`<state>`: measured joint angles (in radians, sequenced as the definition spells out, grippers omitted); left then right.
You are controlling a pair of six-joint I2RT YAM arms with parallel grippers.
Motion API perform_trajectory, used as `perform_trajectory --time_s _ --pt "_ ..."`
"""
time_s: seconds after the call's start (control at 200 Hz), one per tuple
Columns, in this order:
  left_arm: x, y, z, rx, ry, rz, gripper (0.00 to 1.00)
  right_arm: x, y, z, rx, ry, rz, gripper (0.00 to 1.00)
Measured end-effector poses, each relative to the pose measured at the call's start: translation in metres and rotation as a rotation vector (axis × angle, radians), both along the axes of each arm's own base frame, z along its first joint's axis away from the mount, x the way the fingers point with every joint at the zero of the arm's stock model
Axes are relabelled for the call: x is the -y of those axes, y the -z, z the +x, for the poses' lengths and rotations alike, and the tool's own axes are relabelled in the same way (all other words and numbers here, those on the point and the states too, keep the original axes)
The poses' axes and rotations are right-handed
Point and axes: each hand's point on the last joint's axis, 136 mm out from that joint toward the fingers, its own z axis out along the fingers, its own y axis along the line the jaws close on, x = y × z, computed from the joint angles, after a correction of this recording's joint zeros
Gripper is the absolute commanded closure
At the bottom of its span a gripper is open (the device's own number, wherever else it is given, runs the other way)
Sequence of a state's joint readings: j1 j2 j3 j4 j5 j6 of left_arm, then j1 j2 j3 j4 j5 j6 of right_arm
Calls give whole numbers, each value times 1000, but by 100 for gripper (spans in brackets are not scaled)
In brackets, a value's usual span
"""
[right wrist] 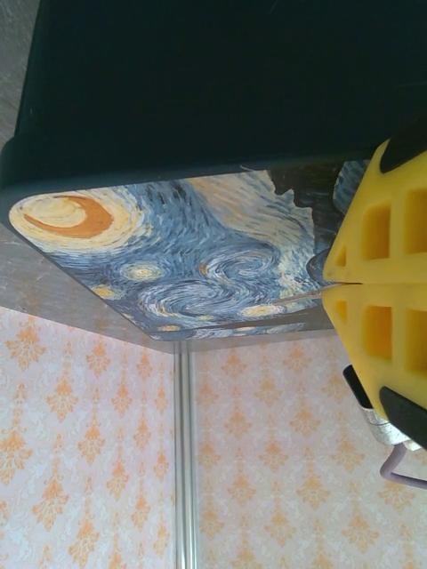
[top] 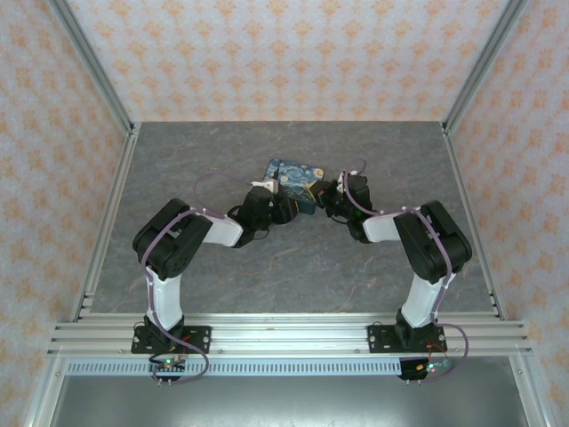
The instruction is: Unlock the padlock with the key
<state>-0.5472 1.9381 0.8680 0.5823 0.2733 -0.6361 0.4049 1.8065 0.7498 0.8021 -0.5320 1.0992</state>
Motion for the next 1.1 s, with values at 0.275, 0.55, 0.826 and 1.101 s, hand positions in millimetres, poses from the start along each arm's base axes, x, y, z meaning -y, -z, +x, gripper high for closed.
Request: perform_trajectory --time_s 0.275,0.55,0.826,1.101 --pt "13 -3 -1 -5 34 -84 47 0 0 1 7 0 3 100" --pt "17 -5 4 6 9 -151 48 0 0 4 19 5 12 100" --pt "18 -7 8 27 -18 -222 52 0 0 5 23 6 14 100" --pt "18 -7 9 28 -47 -279 56 0 0 5 25 6 18 100"
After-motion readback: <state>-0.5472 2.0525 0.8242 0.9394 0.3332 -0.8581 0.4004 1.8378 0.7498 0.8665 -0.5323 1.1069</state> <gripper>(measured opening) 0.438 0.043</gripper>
